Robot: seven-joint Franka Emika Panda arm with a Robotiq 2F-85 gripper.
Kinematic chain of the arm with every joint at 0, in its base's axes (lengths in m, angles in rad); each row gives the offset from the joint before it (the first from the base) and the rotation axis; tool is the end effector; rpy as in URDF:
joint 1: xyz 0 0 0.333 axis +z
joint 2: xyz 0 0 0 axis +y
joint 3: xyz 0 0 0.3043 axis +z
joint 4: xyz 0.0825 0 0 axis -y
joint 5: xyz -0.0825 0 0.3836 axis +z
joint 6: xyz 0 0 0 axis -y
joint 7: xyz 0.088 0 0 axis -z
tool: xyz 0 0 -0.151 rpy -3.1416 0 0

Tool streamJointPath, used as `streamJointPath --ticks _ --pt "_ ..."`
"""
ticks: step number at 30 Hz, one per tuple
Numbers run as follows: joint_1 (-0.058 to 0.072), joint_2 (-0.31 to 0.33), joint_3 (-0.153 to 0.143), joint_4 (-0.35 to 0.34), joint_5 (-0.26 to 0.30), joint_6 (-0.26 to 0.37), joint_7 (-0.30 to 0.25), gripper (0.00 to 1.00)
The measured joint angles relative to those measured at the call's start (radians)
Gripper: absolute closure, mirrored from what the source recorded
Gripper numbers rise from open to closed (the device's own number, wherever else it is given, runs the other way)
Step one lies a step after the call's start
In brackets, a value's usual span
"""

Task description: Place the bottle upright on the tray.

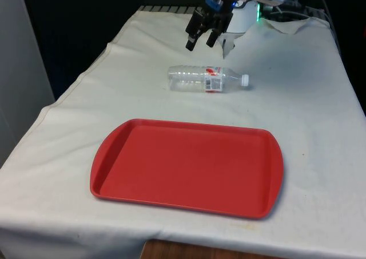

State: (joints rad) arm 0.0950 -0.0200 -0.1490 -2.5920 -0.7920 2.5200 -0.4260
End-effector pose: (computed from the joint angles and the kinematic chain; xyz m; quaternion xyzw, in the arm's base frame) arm 0.4356 -0.0348 0.2075 0.8476 0.4845 -0.0740 0.2032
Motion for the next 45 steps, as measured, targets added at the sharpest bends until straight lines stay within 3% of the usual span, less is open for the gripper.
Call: streamJointPath --ticks 45 --pt "0.007 0.12 0.064 0.031 -0.194 -0.006 0.013 0.0"
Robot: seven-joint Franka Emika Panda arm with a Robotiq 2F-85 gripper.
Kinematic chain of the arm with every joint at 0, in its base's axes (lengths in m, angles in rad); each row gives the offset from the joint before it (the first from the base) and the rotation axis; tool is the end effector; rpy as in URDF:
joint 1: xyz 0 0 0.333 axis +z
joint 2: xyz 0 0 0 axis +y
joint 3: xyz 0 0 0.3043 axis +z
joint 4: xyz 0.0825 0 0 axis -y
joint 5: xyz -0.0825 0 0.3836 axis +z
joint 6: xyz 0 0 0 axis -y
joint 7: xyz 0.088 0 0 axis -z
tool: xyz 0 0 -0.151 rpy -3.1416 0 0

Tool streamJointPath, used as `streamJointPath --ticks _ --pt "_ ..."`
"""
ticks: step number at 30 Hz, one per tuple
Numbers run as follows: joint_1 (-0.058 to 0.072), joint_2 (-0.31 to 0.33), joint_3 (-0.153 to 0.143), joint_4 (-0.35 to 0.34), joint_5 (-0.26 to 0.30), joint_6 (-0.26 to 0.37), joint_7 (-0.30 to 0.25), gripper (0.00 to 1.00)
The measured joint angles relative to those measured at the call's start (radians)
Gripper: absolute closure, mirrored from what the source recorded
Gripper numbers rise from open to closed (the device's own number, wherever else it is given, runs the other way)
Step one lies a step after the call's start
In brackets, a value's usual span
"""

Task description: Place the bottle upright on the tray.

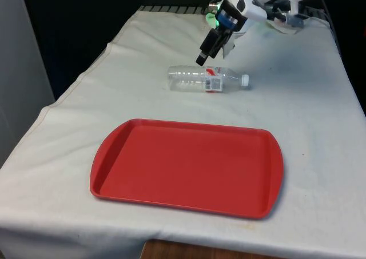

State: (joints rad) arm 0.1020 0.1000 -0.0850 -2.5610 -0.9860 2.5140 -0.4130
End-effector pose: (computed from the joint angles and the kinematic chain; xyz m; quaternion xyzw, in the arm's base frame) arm 0.4351 -0.0084 0.1672 0.7714 0.5803 -0.1146 0.2349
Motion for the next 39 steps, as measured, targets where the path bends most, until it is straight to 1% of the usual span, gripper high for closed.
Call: streamJointPath --ticks 10,17,23,39 --pt "0.005 0.02 0.009 0.007 -0.034 -0.01 0.002 0.0" --pt "0.008 0.036 0.023 0.013 -0.072 -0.033 0.004 0.0" --pt "0.01 0.042 0.029 0.017 -0.088 -0.045 0.005 0.0" --pt "0.017 0.053 0.071 0.027 -0.135 -0.136 0.0 0.0"
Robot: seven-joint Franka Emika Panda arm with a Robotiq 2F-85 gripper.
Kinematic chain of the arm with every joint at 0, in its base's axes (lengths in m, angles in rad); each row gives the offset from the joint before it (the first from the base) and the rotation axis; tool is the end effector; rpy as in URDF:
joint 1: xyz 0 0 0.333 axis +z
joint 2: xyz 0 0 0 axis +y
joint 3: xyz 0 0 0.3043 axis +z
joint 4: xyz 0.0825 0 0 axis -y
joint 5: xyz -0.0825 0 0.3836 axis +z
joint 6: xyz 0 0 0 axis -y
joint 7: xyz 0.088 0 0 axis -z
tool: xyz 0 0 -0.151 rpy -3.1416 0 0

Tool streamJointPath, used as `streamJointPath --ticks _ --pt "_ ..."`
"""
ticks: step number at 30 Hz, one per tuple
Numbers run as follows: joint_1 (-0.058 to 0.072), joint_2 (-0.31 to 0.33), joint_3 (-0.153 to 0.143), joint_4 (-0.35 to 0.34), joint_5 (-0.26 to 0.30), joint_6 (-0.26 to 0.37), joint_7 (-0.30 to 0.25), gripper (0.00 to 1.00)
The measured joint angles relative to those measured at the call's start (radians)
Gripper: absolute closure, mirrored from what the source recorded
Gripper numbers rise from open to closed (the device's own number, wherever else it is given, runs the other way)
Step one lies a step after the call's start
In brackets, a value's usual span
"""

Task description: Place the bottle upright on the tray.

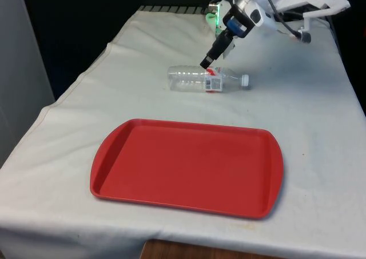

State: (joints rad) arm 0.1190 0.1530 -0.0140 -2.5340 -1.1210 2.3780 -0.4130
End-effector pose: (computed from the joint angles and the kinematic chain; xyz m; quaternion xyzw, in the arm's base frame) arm 0.4307 0.0081 0.1524 0.6970 0.6356 -0.1760 0.2814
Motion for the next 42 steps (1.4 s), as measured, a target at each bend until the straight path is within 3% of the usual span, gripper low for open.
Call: streamJointPath --ticks 17,29,42 --pt "0.001 0.091 0.022 0.053 -0.048 -0.031 -0.003 0.0" --pt "0.004 0.126 0.06 0.075 -0.064 -0.081 -0.001 0.0" --pt "0.004 0.15 0.061 0.087 -0.064 -0.092 -0.003 0.0"
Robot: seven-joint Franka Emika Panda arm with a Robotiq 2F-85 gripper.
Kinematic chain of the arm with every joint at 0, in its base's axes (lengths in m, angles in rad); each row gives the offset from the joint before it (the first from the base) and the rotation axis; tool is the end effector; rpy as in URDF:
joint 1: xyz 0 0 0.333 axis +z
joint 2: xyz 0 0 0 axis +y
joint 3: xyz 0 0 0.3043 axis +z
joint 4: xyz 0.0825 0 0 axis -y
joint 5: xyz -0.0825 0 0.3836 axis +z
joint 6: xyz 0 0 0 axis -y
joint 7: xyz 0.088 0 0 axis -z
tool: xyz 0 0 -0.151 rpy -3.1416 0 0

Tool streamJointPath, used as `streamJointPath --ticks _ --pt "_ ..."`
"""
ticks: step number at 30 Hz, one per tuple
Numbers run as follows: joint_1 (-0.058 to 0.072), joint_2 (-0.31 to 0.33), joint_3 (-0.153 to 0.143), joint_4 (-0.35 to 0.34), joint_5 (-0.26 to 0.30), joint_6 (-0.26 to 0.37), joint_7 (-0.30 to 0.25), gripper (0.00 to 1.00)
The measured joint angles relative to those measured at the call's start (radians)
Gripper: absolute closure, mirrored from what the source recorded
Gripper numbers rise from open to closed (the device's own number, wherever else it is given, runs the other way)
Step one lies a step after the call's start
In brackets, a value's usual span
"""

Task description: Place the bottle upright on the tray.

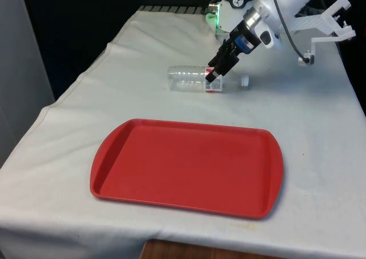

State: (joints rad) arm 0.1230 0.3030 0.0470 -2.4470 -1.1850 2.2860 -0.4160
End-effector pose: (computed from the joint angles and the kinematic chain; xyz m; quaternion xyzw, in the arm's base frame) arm 0.4379 0.0244 0.1142 0.6445 0.6684 -0.2256 0.2949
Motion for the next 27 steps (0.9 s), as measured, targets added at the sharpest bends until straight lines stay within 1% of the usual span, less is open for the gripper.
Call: streamJointPath --ticks 6,12,15,21,23,27 --pt "0.0 0.019 0.001 0.014 0.0 -0.012 -0.003 0.0" --pt "0.0 0.031 0.007 0.024 0.0 -0.042 -0.009 0.0" --pt "0.0 0.033 0.013 0.026 0.0 -0.065 -0.012 0.0" --pt "0.0 0.034 0.025 0.026 0.0 -0.092 -0.012 0.0" --pt "0.0 0.035 0.032 0.027 0.001 -0.105 -0.011 0.0" --pt "0.001 0.048 0.058 0.036 0.003 -0.13 -0.002 0.0"
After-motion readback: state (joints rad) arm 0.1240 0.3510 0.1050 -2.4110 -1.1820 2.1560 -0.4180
